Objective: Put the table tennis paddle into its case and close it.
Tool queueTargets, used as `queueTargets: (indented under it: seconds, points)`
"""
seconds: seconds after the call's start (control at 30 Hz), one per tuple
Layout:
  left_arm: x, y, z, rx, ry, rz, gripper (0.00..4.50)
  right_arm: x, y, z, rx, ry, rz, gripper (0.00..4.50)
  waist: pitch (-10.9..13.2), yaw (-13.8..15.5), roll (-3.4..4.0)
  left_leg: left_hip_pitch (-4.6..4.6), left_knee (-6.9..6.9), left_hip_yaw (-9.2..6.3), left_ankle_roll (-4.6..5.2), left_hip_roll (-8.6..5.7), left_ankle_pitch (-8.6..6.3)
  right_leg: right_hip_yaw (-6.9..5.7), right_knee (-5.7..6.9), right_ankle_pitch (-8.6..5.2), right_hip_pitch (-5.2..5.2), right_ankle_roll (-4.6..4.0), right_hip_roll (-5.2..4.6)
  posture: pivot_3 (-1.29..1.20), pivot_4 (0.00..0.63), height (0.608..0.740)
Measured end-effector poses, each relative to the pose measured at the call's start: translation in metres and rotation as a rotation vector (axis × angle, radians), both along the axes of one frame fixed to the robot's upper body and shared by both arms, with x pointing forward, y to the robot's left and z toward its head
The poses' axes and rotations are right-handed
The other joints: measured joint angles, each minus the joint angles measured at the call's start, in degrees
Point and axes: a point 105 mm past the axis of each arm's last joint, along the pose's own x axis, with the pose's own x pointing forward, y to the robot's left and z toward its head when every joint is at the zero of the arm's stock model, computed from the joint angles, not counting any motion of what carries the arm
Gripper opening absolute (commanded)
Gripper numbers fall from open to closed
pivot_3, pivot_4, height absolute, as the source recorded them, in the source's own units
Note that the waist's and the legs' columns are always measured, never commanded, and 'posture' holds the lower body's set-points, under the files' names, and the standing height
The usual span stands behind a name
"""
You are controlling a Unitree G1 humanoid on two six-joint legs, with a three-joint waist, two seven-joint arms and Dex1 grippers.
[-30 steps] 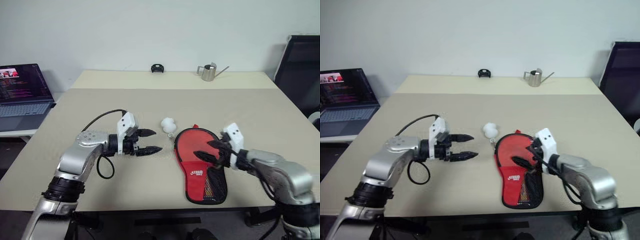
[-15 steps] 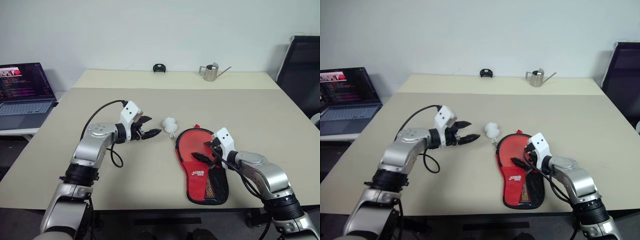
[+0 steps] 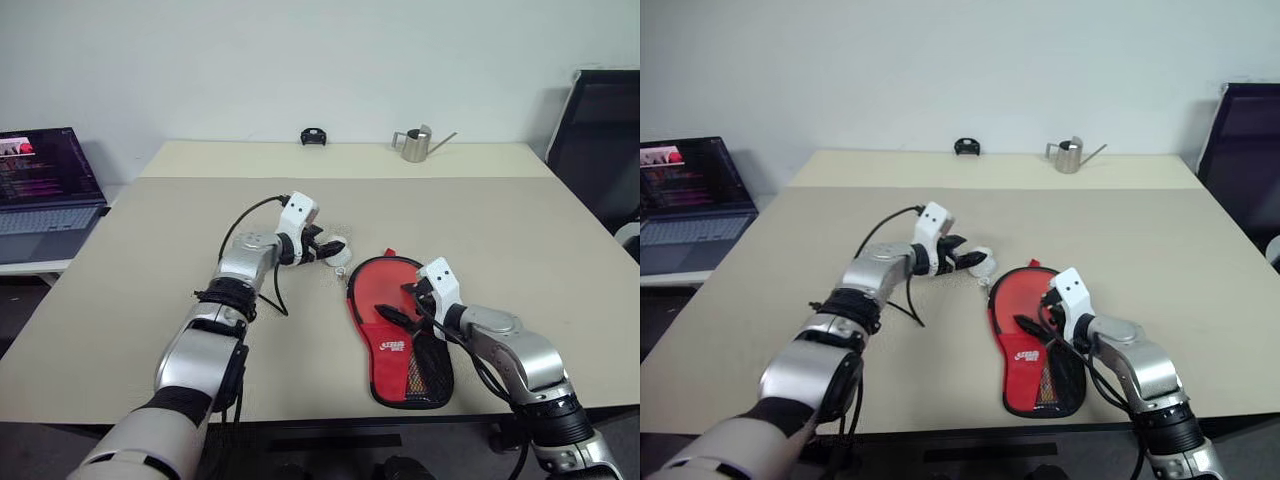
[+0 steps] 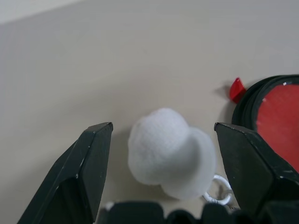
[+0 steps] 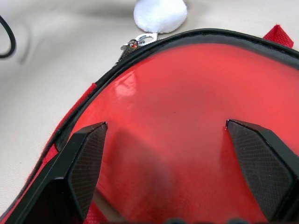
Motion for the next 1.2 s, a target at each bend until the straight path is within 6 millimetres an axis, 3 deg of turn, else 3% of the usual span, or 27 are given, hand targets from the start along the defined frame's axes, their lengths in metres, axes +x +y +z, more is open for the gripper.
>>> queueTargets:
  seconds: [0.47,0.73,0.83,1.03,1.13,1.2]
  points:
    - [-0.002,-0.02,-0.035,0.063,0.098,0.024,3.81,-0.003,0.01,0.0,0.035,0.006,-0.021,4.47,0.0,0.0,-0.02,0.02,0.0,0.0,0.0,-0.03,0.0,-0.01,0.07,0.0,0.0,0.0,0.0,0.0,0.15,0.74]
    - [-0.002,-0.027,-0.038,0.023,0.12,0.053,3.81,-0.003,0.013,-0.001,0.048,0.01,-0.035,4.47,-0.1,0.1,-0.05,0.06,0.0,-0.01,-0.01,-0.05,0.0,-0.01,0.15,0.0,0.01,0.0,0.0,0.0,0.15,0.74]
    - [-0.002,-0.029,-0.039,0.009,0.124,0.063,3.22,-0.004,0.014,-0.002,0.053,0.012,-0.04,4.5,-0.1,0.2,-0.07,0.08,0.0,-0.01,-0.01,-0.07,0.01,-0.01,0.17,0.0,0.01,0.0,0.0,0.0,0.15,0.74]
    - [-0.005,-0.04,-0.041,-0.008,0.138,0.041,1.04,-0.005,0.015,-0.002,0.056,0.009,-0.057,4.5,-0.1,0.2,-0.08,0.08,0.0,-0.01,-0.01,-0.09,0.01,0.0,0.18,0.0,0.02,0.0,0.0,0.0,0.15,0.74]
    - [-0.006,-0.042,-0.041,-0.015,0.142,0.031,0.18,-0.004,0.014,-0.002,0.048,0.003,-0.067,4.5,-0.1,0.2,-0.07,0.08,0.0,-0.02,-0.02,-0.09,0.01,-0.01,0.19,0.0,0.02,0.0,0.0,0.0,0.15,0.74]
    - [-0.007,-0.042,-0.041,-0.018,0.144,0.022,0.11,-0.004,0.013,-0.002,0.044,0.001,-0.072,4.5,-0.1,0.2,-0.07,0.08,0.0,-0.02,-0.02,-0.09,0.01,-0.01,0.19,0.0,0.02,0.0,0.0,0.0,0.15,0.74]
